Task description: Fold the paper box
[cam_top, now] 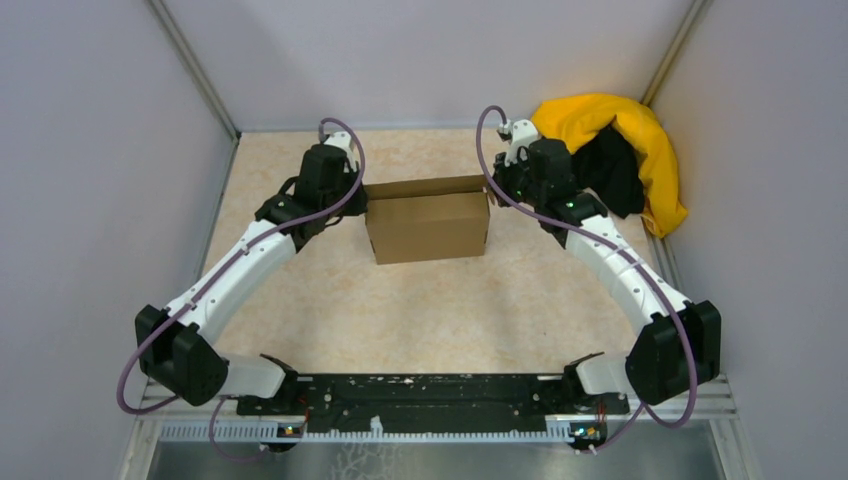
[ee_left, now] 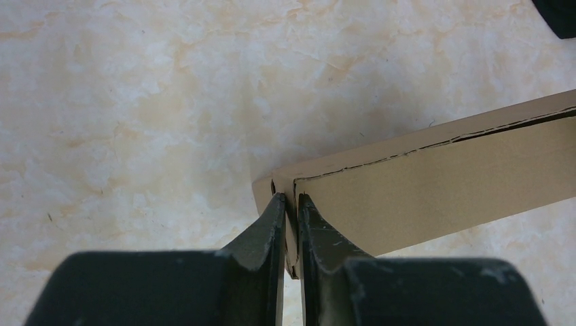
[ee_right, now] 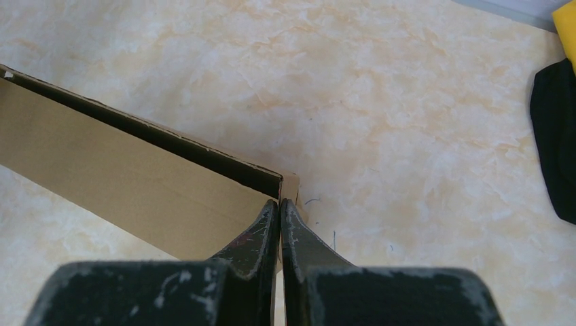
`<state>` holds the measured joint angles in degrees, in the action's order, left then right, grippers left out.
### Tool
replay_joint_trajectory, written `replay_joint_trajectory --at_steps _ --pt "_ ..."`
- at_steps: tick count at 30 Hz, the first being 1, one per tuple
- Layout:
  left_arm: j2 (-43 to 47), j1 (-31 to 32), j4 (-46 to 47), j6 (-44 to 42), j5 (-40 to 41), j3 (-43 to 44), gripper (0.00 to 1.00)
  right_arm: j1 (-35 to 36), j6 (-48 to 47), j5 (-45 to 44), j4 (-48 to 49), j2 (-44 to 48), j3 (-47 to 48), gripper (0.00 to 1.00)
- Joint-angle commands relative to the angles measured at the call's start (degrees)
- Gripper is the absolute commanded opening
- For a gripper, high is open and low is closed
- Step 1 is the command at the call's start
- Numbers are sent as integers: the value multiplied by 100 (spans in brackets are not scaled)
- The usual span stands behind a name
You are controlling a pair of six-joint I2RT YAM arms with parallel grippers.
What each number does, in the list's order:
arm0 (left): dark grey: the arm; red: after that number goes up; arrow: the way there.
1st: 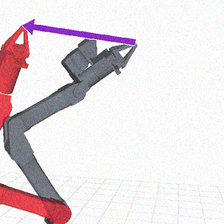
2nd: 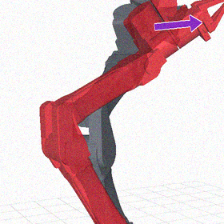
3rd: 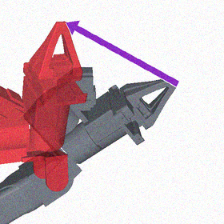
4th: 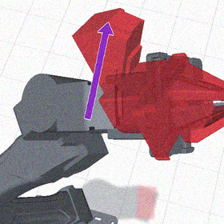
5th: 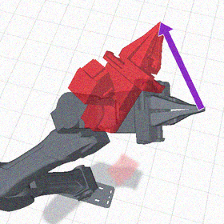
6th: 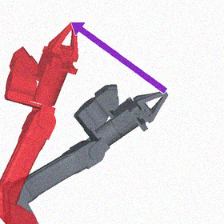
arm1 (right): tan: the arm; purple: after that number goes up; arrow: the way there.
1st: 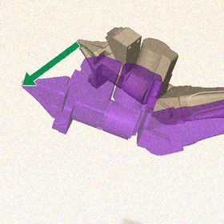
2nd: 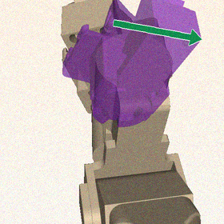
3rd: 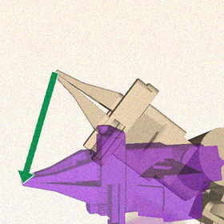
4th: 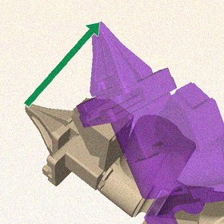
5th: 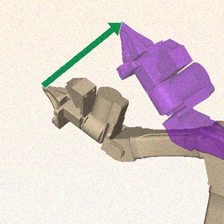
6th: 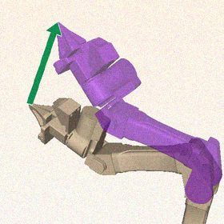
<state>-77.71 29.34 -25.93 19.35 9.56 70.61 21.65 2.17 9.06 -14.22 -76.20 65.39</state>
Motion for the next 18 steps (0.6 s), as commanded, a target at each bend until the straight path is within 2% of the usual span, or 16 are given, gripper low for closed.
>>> replay_joint_trajectory --at_steps 1,18 --pt "-45 61 242 191 -479 81 14 225 151 430 184 -65 211 0" --pt "9 62 428 192 -596 -226 12 381 99 134 -130 -162 497 0"
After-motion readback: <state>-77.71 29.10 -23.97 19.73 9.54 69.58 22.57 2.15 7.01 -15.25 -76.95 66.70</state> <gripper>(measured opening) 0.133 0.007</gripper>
